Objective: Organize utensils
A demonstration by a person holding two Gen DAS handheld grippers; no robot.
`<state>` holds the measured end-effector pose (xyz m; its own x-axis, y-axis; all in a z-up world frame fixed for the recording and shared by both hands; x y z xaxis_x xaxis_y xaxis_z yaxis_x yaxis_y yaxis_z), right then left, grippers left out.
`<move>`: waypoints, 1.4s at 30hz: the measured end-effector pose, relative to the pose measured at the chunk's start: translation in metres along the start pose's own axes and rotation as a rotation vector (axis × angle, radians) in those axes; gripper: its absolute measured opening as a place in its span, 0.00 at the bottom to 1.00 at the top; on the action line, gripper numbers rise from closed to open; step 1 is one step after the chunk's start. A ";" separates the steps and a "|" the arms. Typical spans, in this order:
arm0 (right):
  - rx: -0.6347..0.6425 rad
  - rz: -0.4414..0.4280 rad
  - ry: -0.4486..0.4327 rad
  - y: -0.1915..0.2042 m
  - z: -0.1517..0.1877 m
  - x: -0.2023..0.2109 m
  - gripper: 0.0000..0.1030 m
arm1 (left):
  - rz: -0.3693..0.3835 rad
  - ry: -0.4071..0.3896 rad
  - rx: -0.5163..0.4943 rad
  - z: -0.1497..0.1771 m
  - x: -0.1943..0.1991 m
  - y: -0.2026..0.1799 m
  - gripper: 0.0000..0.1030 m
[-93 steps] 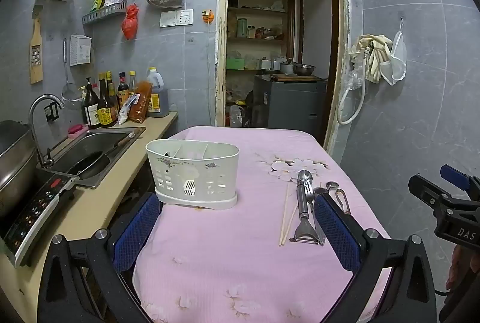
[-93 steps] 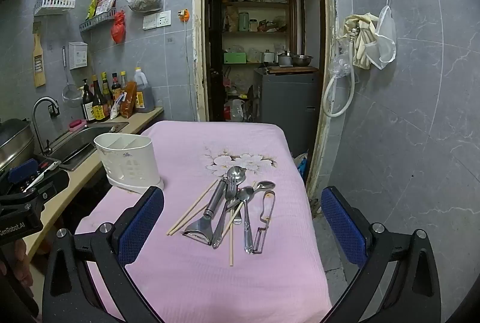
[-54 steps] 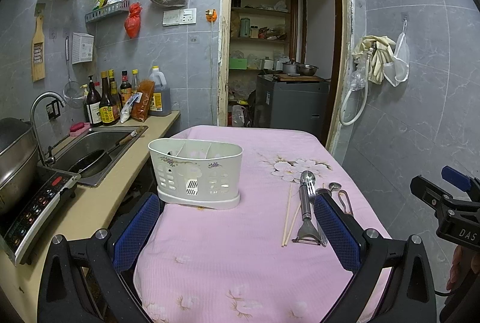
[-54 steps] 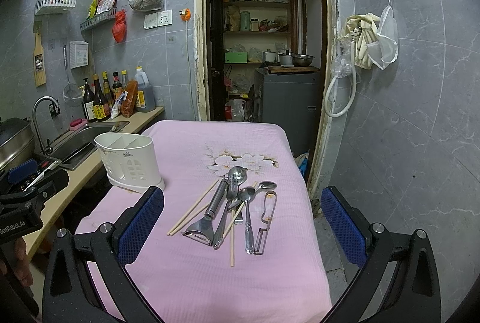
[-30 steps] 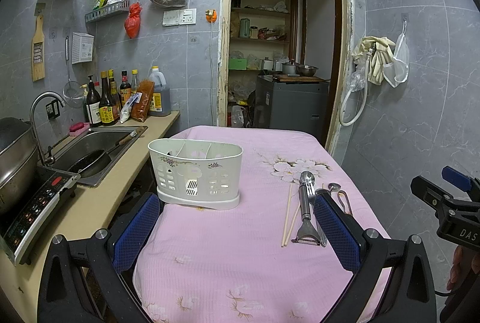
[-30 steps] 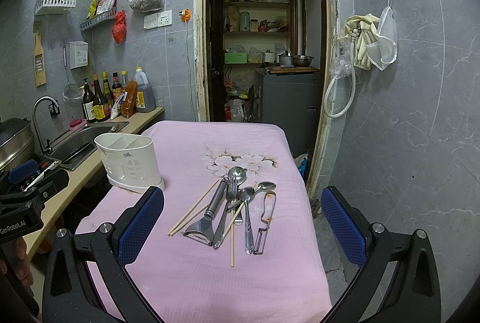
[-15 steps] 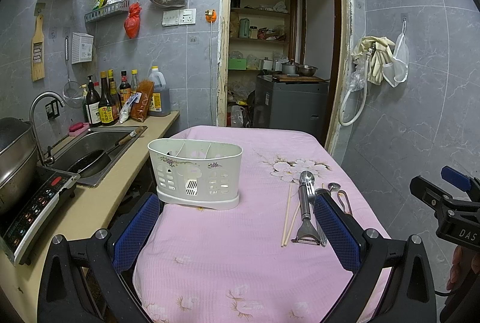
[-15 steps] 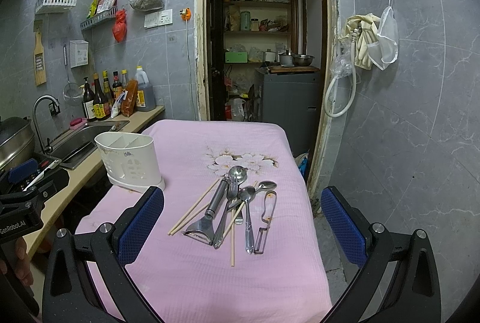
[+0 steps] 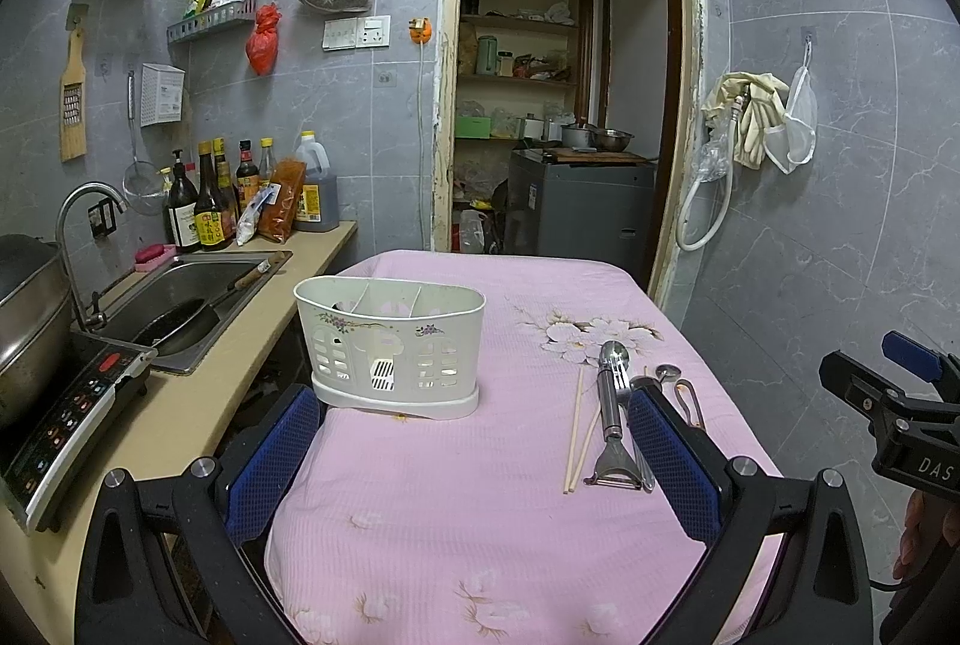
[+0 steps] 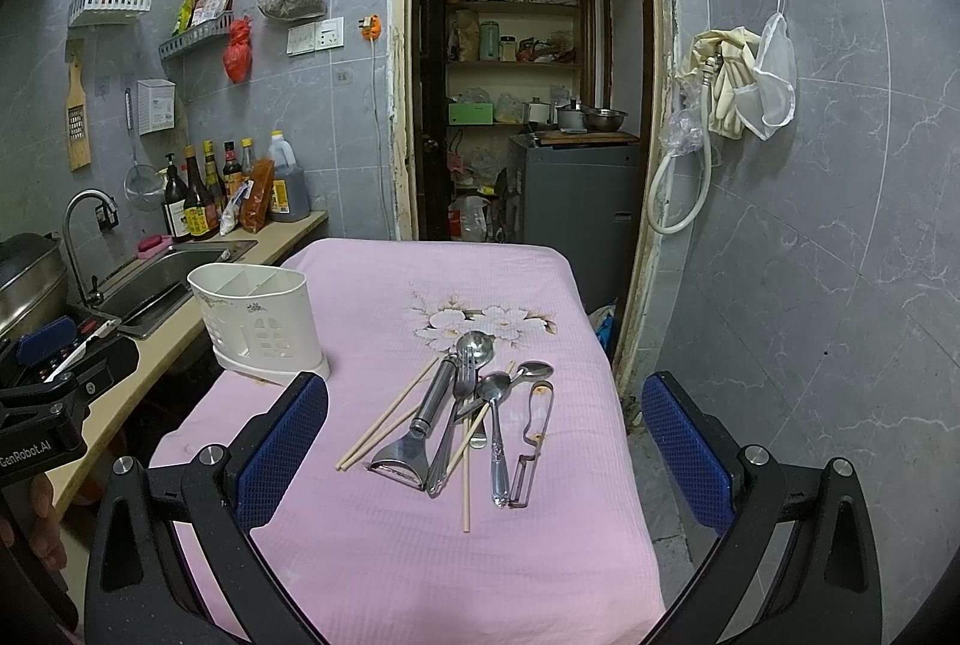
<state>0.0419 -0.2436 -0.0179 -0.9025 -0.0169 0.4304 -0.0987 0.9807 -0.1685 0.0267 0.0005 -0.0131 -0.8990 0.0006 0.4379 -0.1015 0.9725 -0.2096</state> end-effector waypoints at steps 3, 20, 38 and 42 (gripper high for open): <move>0.000 0.002 0.002 0.000 -0.001 0.000 0.99 | 0.001 0.001 0.000 0.000 0.000 0.000 1.00; -0.013 0.075 -0.035 0.003 -0.004 0.002 0.99 | 0.076 -0.017 0.013 -0.013 -0.020 -0.003 1.00; -0.050 0.069 0.029 -0.031 -0.022 -0.038 0.99 | 0.152 0.021 -0.040 -0.028 -0.074 -0.035 1.00; -0.046 0.035 0.059 -0.043 -0.018 -0.065 0.99 | 0.143 0.079 -0.054 -0.022 -0.097 -0.045 1.00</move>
<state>0.1128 -0.2808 -0.0226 -0.8785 0.0274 0.4770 -0.0475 0.9884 -0.1441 0.1283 -0.0385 -0.0271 -0.8662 0.1562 0.4746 0.0499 0.9722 -0.2287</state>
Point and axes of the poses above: each gripper's, at about its wrist camera, not at the fingertips, and x roughly against the way its jaws point, y to its left, z to its underside, the point moved 3 cm from there along -x, roughly the way its jaws point, and after that the axes turned 11 degrees about x, right-handed, at the moved point
